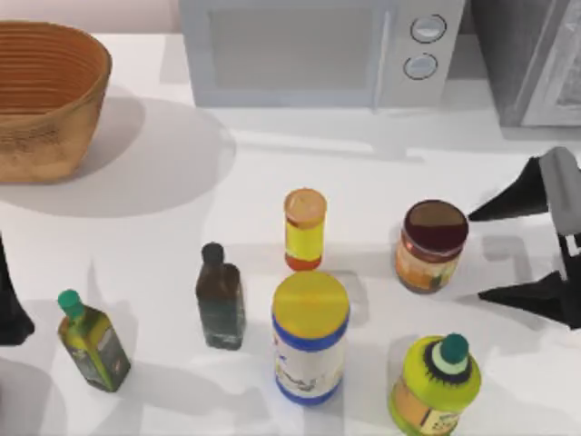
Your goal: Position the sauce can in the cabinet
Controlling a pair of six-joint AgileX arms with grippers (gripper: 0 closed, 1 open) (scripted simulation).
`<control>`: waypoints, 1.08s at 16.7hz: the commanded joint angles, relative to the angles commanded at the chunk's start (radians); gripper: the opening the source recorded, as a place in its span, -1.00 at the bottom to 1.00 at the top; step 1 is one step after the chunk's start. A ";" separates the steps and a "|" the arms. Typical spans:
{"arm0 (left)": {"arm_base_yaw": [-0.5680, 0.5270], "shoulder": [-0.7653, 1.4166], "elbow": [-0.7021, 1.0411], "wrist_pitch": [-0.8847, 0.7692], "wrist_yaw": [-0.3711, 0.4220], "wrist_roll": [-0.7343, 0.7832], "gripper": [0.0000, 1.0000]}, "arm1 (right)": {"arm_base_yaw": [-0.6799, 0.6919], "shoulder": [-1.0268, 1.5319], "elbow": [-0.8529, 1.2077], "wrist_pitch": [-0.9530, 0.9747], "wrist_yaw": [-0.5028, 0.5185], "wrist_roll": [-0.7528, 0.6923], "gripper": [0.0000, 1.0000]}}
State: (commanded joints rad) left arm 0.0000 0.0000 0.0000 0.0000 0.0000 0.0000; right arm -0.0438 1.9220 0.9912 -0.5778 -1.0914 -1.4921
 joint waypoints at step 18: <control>0.000 0.000 0.000 0.000 0.000 0.000 1.00 | 0.016 0.296 0.150 0.045 -0.277 -0.120 1.00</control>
State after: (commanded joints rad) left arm 0.0000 0.0000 0.0000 0.0000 0.0000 0.0000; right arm -0.0280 2.2182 1.1414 -0.5330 -1.3680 -1.6118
